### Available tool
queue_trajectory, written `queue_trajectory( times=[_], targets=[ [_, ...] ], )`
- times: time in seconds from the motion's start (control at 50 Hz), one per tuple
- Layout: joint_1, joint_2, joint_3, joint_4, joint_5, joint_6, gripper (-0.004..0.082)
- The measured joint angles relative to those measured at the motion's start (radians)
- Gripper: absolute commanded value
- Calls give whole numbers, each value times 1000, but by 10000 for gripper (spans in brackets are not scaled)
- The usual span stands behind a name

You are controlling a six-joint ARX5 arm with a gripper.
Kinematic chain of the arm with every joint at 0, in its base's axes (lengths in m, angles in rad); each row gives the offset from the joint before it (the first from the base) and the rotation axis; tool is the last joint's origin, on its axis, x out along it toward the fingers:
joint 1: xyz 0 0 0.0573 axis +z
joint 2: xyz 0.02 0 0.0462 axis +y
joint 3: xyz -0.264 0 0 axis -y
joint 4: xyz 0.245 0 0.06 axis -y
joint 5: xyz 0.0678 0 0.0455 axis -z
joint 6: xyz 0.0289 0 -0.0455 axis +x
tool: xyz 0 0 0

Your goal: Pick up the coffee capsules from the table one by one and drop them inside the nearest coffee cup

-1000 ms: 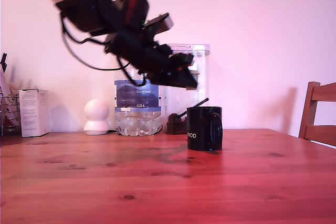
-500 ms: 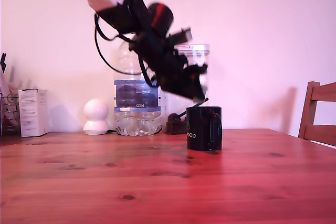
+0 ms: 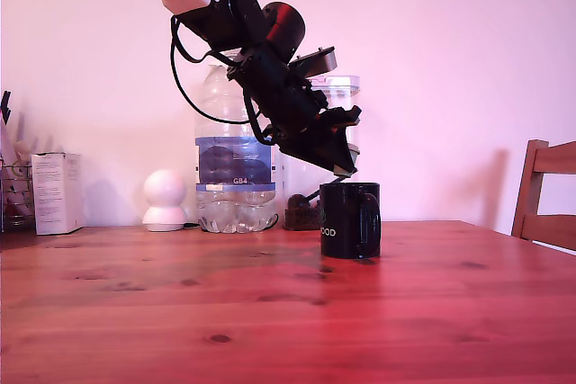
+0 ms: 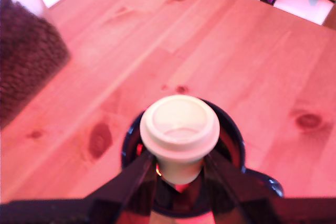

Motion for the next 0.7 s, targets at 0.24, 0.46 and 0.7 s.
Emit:
queue_trajectory(
  times=[0.24, 0.46, 0.7],
  targets=[
    [0, 0, 0, 0, -1, 1, 206],
    [0, 0, 0, -3, -11, 1, 575],
    [0, 0, 0, -3, -18, 1, 637]
  ],
)
